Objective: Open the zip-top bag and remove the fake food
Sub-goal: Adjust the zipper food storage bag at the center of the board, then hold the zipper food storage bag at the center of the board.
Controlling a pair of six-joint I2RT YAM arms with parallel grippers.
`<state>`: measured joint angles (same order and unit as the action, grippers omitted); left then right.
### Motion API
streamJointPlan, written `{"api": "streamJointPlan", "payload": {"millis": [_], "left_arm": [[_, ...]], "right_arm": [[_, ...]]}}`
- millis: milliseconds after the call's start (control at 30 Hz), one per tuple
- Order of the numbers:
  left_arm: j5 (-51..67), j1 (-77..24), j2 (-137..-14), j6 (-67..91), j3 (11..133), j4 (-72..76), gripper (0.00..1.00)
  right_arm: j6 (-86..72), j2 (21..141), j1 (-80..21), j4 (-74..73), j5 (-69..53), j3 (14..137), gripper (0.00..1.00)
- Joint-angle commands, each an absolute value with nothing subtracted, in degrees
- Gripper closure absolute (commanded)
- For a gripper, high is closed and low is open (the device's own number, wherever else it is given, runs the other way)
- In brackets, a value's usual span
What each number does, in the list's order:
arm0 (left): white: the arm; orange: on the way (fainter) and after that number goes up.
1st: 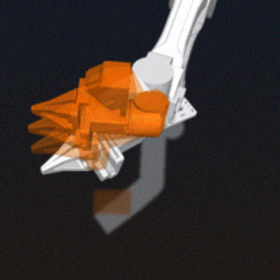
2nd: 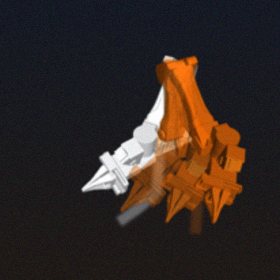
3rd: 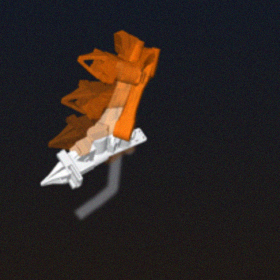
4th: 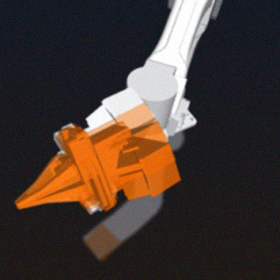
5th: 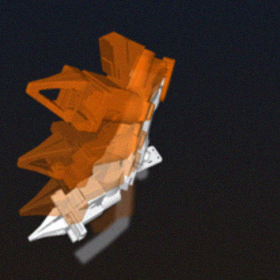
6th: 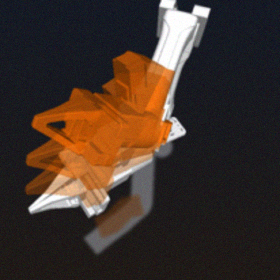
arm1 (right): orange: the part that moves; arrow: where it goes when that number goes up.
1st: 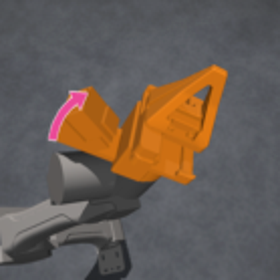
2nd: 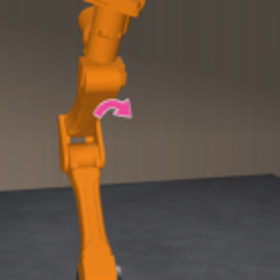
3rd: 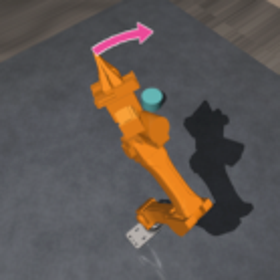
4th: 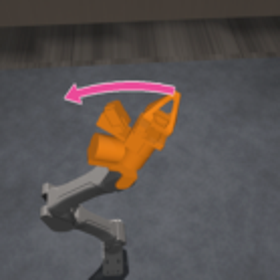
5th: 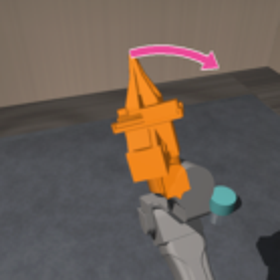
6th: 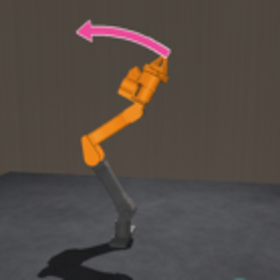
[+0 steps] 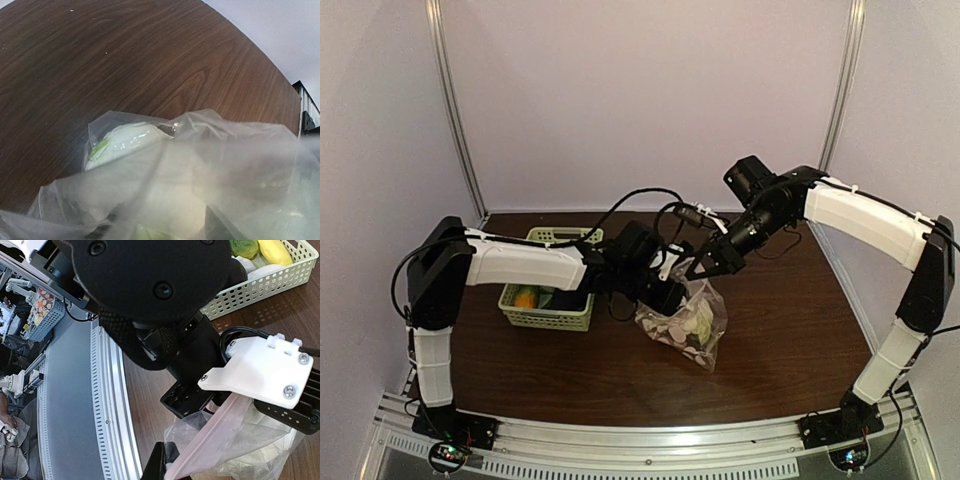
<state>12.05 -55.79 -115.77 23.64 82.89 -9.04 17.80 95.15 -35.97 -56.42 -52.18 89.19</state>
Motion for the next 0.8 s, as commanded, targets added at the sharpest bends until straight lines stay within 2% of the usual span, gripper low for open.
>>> {"api": "streamJointPlan", "payload": {"millis": [0,233,333,500,633,767], "left_arm": [[11.4,-53.3,-118.0,29.2,81.0,-11.2,0.47],[14.4,-53.1,-116.6,30.3,78.5,-13.6,0.51],[14.0,-53.1,-114.2,30.7,75.7,-13.5,0.5],[13.6,-53.2,-110.9,32.1,72.4,-12.7,0.46],[13.1,-53.2,-108.3,34.6,69.4,-10.2,0.36],[12.4,-53.2,-105.7,37.6,65.8,-6.3,0.32]], "right_arm": [[18.9,91.0,-35.1,-57.7,-58.2,90.3,0.94],[18.9,89.5,-28.2,-55.9,-55.6,87.6,0.64],[16.6,89.5,-24.7,-51.7,-54.1,84.4,0.59],[12.4,91.9,-24.3,-43.4,-41.9,79.4,0.53],[12.6,98.5,-24.3,-44.9,-42.0,80.1,0.44],[12.3,102.9,-24.6,-44.2,-44.5,80.2,0.37]]}}
